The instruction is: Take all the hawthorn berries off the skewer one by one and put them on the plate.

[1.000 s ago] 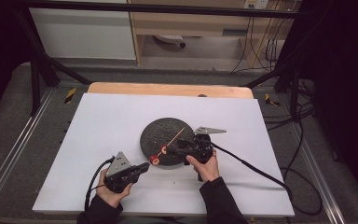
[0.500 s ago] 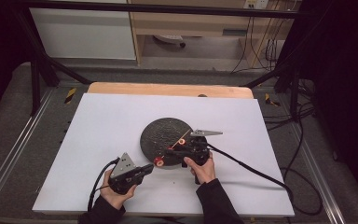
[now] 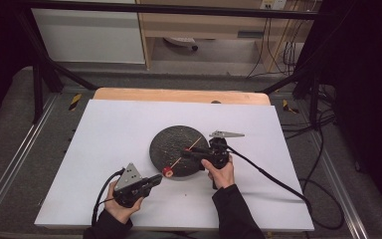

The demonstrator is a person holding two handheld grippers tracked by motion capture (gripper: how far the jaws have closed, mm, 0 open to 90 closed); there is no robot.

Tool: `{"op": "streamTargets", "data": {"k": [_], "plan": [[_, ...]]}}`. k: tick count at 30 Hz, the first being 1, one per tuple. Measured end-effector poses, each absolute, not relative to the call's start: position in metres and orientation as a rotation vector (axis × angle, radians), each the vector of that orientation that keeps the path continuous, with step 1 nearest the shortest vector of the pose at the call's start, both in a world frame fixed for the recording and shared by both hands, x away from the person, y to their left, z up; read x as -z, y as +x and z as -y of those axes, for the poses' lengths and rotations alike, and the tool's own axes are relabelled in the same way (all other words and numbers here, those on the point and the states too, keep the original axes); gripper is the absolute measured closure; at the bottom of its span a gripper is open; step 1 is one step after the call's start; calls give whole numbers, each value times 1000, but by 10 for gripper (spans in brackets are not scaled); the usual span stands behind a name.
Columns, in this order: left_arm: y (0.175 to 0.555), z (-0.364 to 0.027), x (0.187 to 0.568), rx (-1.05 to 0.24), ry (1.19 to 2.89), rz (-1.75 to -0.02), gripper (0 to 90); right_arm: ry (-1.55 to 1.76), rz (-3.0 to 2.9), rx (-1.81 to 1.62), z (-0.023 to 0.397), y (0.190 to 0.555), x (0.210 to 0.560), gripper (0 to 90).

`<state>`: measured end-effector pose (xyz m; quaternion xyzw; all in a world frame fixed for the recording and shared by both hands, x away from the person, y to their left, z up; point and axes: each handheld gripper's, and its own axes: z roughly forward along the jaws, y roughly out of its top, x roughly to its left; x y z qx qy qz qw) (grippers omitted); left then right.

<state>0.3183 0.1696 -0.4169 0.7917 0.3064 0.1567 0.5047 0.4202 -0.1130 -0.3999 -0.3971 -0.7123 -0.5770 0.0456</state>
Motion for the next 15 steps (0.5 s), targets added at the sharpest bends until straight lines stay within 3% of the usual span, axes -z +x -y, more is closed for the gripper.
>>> {"op": "streamTargets", "data": {"k": [15], "plan": [[317,-175,415,-380,1898,-738,880,-1339,2172,1849,146,444,366,617]]}}
